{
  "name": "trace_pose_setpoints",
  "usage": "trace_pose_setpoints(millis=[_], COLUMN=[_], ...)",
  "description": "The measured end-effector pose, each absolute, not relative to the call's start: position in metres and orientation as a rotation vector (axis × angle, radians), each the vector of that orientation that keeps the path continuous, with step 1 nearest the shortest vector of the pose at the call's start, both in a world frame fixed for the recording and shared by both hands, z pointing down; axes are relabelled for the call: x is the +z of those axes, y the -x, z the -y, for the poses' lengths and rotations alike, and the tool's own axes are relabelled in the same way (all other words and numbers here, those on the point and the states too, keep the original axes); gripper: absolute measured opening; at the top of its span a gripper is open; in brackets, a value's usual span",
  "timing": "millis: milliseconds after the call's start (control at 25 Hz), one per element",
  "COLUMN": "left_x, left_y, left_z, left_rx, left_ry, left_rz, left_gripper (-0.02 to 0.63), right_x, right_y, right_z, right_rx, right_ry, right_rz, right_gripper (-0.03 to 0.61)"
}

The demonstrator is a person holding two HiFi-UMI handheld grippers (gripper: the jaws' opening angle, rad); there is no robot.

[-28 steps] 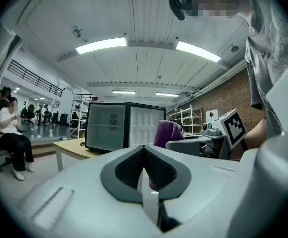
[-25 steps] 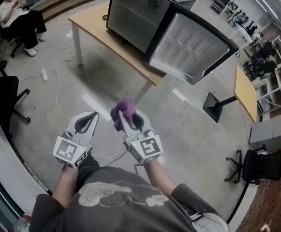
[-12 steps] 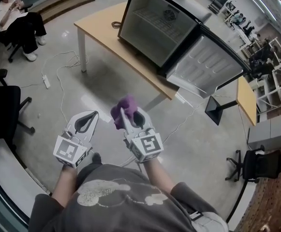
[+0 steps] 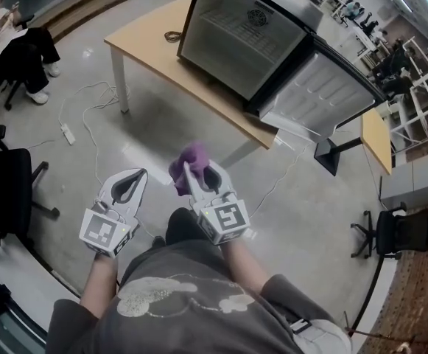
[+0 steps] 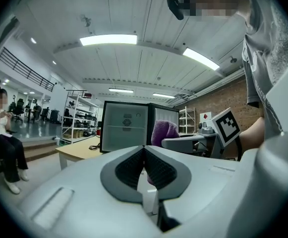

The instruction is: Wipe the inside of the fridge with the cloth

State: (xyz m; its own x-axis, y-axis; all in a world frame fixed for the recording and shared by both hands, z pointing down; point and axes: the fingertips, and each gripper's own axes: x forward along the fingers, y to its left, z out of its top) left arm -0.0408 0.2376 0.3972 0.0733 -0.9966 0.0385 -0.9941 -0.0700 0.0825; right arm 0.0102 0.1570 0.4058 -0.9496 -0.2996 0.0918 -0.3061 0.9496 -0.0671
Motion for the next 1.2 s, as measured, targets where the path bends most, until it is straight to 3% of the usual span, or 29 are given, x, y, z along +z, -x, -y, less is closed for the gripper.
trace_pose_setpoints(millis=[360,1200], left_x=[0.397,0.359], left_y=[0.073,0.19], left_z=[-0.196,0.048], left_rx=[-0.047,-0.03], left_ry=[-2.277,-2.447], left_rz=[2.058,1.994], left_gripper=[0.018,0.018], right_x=[0.419,0.39], right_y=[0.018,0.114], right_z=[-0.105,0.116], right_rx=[0.062,0.07], right_ry=[-0.567,-0.819], right_rz=[3.0,3.002], right_gripper=[0.077,0.077])
